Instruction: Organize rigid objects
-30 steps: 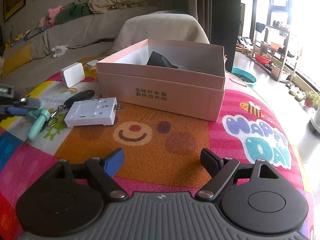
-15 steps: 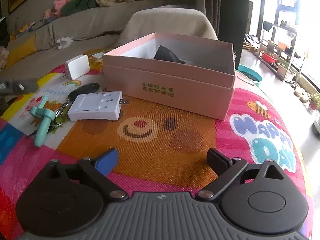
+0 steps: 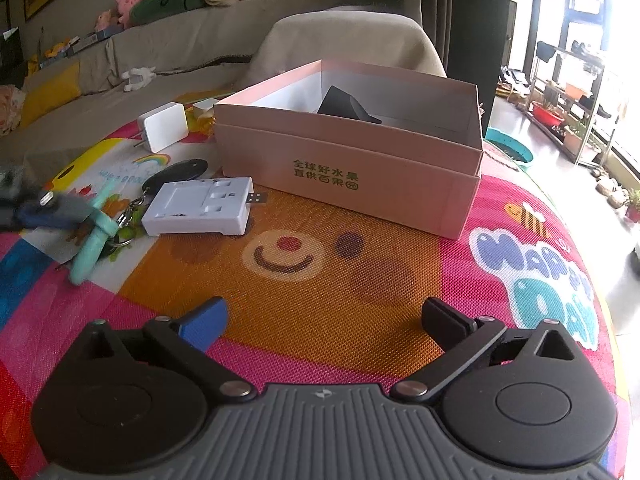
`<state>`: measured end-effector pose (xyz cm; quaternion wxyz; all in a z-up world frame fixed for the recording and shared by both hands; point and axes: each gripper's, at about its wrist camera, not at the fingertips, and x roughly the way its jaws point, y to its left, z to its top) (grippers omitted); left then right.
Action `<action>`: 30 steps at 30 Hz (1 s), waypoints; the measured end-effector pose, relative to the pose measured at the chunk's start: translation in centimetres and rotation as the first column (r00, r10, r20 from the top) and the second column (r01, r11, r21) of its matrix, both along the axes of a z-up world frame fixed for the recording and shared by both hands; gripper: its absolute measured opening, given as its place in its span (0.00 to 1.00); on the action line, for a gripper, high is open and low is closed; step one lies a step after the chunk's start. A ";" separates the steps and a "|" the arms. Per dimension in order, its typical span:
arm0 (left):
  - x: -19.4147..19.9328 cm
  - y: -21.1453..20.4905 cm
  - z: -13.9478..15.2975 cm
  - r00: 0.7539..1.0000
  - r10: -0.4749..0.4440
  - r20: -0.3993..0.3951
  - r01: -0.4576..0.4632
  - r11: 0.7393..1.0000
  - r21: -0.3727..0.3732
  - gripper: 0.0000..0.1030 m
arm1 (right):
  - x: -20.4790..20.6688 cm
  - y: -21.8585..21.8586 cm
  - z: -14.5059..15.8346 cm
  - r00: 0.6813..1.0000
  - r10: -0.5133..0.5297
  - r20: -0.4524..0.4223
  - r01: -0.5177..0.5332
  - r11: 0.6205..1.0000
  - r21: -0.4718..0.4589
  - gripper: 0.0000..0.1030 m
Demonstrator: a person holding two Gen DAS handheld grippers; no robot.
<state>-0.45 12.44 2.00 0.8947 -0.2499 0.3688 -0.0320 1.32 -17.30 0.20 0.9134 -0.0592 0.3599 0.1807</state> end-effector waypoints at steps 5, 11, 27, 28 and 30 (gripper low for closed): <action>2.9 -2.8 -0.3 1.000 -0.027 0.005 0.026 0.995 0.096 0.38 | -0.1 0.0 0.0 1.000 -0.001 0.002 0.001 1.000 -0.001 1.00; 1.7 -6.1 -0.6 0.988 -0.154 0.004 0.148 0.953 0.264 0.39 | -0.1 0.0 0.0 1.000 -0.001 0.001 0.001 1.000 -0.002 1.00; -0.8 -4.9 -0.1 0.972 -0.218 0.090 0.194 0.956 0.222 0.34 | 0.1 -0.1 0.1 1.000 0.005 -0.010 -0.005 1.000 -0.005 1.00; -1.2 -4.1 0.2 0.972 -0.211 0.106 0.188 0.962 0.196 0.33 | 0.0 -0.1 0.0 1.000 0.006 -0.008 -0.006 1.000 -0.004 1.00; -2.1 -2.2 0.8 0.974 -0.189 0.124 0.169 0.973 0.155 0.32 | -0.1 -0.2 0.1 1.000 0.009 -0.006 -0.009 1.000 0.001 1.00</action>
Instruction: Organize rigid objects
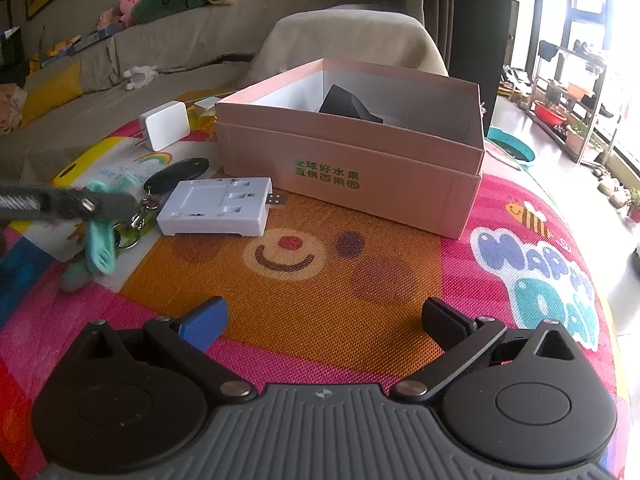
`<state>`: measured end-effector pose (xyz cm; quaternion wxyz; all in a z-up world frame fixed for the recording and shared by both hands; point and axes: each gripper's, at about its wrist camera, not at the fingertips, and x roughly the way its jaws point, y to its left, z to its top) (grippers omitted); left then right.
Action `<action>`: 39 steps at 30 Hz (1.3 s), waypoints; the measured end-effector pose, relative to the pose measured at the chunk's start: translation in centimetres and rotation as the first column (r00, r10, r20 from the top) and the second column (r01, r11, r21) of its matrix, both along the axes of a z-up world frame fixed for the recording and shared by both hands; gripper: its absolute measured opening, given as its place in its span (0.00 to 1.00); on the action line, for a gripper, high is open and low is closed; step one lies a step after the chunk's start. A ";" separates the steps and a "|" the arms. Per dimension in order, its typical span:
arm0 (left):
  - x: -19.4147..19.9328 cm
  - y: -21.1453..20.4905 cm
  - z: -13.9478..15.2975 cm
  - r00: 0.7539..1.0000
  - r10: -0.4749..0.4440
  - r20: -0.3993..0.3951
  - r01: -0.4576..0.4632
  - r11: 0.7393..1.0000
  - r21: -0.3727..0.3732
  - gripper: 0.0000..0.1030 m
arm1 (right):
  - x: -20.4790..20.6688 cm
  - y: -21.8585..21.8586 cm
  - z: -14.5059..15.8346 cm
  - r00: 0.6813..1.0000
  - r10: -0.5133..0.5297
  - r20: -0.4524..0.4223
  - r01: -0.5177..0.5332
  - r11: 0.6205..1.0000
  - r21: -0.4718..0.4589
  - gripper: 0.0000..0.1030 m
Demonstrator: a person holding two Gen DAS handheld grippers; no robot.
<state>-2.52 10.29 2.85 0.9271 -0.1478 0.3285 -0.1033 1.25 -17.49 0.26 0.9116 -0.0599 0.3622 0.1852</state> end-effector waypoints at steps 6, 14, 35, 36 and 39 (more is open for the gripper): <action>-2.8 5.3 0.4 1.000 0.023 0.003 -0.023 0.999 -0.043 0.32 | -0.2 0.1 0.1 1.000 -0.002 0.007 0.002 1.000 -0.008 0.99; -0.9 7.2 -2.2 0.989 0.130 -0.073 -0.133 0.991 -0.026 0.28 | -0.3 4.3 2.9 0.987 0.120 0.104 -0.123 0.992 0.021 0.82; -2.6 7.4 -3.4 0.993 0.114 0.025 -0.112 0.991 -0.079 0.26 | 5.5 15.9 2.2 0.976 0.216 -0.009 -0.216 0.976 0.013 0.57; -2.5 7.2 -3.3 0.994 0.108 0.027 -0.106 0.992 -0.066 0.26 | 4.7 15.5 2.6 0.974 0.225 0.010 -0.226 0.974 0.005 0.57; -2.1 5.6 -2.9 1.000 0.021 0.024 -0.019 0.998 -0.057 0.28 | 2.0 13.0 4.3 0.967 0.248 0.055 -0.250 0.968 0.026 0.57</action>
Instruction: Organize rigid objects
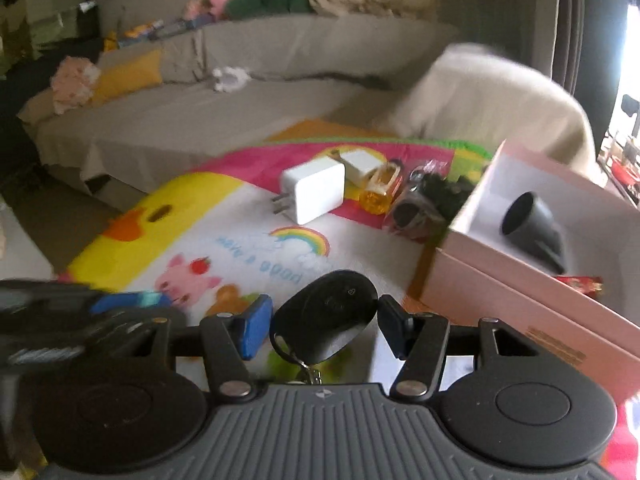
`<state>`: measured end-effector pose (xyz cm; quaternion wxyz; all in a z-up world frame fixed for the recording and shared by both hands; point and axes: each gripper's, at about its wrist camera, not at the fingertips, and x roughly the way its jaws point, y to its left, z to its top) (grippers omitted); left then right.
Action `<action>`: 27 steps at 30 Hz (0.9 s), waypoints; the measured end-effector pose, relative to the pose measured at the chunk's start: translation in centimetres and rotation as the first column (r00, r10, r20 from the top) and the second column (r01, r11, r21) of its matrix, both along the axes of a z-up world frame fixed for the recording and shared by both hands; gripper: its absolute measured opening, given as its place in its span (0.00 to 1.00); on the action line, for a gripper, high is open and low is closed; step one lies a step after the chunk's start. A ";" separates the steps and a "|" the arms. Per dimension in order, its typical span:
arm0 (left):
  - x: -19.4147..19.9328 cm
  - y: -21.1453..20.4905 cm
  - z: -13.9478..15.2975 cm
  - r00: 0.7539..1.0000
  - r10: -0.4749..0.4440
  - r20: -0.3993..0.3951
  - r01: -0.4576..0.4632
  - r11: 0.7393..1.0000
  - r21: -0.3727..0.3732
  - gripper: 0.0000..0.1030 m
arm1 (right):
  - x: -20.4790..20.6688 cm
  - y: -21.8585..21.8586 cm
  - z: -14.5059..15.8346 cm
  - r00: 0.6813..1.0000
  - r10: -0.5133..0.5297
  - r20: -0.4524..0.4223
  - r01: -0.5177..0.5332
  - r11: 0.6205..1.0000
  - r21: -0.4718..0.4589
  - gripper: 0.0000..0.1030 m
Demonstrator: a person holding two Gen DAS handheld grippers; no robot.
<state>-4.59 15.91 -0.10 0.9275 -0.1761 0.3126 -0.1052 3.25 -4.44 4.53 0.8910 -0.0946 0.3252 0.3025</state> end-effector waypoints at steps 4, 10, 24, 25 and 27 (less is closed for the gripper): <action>1.1 -3.8 0.7 0.991 -0.135 0.011 0.135 0.991 0.010 0.29 | -2.8 -4.2 1.7 0.999 -0.034 0.034 0.033 0.999 0.042 0.56; 1.6 -6.9 4.1 0.980 -0.177 0.088 0.170 0.982 0.087 0.30 | -5.4 -10.8 0.4 0.985 -0.171 0.025 0.171 0.985 -0.010 0.13; -2.0 -4.4 5.8 0.984 0.047 -0.170 -0.053 0.998 -0.032 0.30 | -6.7 -16.2 -3.8 0.967 -0.253 0.035 0.251 0.966 0.054 0.47; -2.1 -4.8 5.5 0.979 0.027 -0.203 -0.042 0.996 -0.073 0.30 | -6.8 -16.1 -3.7 0.967 -0.252 0.037 0.250 0.967 0.059 0.53; -1.9 -6.3 4.9 0.971 -0.014 -0.239 -0.009 0.996 -0.092 0.30 | -6.8 -16.1 -3.7 0.966 -0.257 0.038 0.254 0.965 0.069 0.55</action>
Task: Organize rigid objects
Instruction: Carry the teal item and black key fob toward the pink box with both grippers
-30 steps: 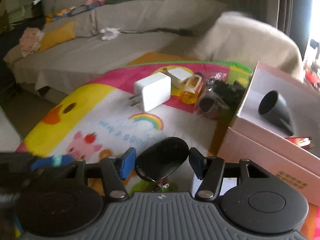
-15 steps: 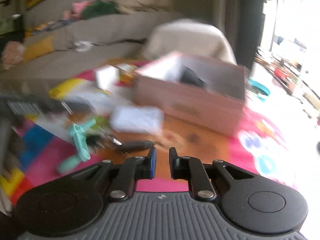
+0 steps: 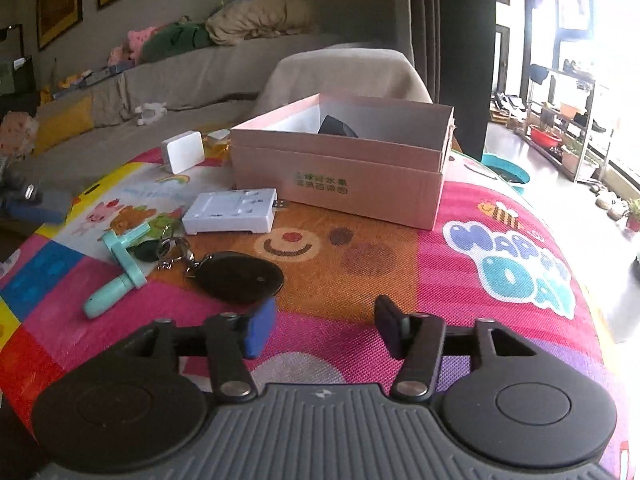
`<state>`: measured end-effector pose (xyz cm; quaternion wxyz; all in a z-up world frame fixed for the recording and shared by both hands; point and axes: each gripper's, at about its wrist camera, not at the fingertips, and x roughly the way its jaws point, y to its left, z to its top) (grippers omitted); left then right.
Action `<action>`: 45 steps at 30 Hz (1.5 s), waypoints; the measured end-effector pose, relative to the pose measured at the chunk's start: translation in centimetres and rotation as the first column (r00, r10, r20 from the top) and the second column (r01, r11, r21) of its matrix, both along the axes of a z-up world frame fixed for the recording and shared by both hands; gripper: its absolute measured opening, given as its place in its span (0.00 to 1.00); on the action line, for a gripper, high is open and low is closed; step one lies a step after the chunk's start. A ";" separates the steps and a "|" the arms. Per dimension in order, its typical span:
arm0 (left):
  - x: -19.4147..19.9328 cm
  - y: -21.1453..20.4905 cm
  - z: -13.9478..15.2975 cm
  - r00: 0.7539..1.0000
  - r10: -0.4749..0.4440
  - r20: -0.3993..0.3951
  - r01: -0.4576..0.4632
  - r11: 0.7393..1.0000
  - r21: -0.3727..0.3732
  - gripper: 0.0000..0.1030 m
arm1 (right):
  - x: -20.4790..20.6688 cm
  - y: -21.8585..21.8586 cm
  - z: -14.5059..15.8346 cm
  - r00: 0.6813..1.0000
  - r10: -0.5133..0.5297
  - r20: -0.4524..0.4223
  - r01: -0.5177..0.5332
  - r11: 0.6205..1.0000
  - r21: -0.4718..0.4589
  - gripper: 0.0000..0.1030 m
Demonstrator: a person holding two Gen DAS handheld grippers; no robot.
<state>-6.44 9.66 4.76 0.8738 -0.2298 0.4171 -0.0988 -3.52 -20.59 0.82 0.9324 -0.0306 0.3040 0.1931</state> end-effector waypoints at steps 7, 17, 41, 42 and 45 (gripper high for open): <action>3.5 -3.7 -1.8 0.999 0.046 0.022 -0.048 0.992 0.113 0.30 | -0.2 -0.6 -0.1 1.000 -0.008 -0.002 0.008 0.999 0.034 0.56; 6.1 -7.0 -3.5 0.990 -0.034 0.134 -0.022 0.919 0.394 0.35 | -0.4 -0.1 -0.4 1.000 0.000 -0.006 0.000 1.000 0.019 0.62; -1.0 -1.5 -4.7 0.969 -0.078 0.234 -0.001 0.947 0.320 0.17 | 2.0 8.4 0.9 0.994 0.087 -0.071 -0.094 0.991 -0.096 0.61; -1.1 -1.3 -4.7 0.969 -0.079 0.236 0.001 0.949 0.315 0.17 | 1.9 8.3 1.2 0.995 0.079 -0.052 -0.084 0.991 -0.101 0.61; -1.3 -1.1 -4.6 0.967 -0.076 0.241 0.000 0.953 0.302 0.16 | 1.4 7.4 3.1 0.998 0.059 0.010 -0.057 0.992 -0.114 0.61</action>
